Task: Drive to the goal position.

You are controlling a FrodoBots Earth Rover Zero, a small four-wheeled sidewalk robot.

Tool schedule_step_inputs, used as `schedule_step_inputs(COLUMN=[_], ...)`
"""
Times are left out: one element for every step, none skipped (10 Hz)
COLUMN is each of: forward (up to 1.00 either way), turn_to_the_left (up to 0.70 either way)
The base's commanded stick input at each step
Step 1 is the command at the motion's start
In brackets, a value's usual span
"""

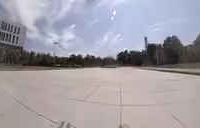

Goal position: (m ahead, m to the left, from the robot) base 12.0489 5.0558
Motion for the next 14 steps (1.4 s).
schedule_step_inputs(forward=[0.70,0.70,0.70,0.70,0.70,0.70,0.70,0.70,0.70,0.70,0.70,0.70,0.70,0.70], turn_to_the_left=[0.00,0.00,0.00,0.00,0.00,0.00,0.00,0.00,0.00,0.00,0.00,0.00,0.00,0.00])
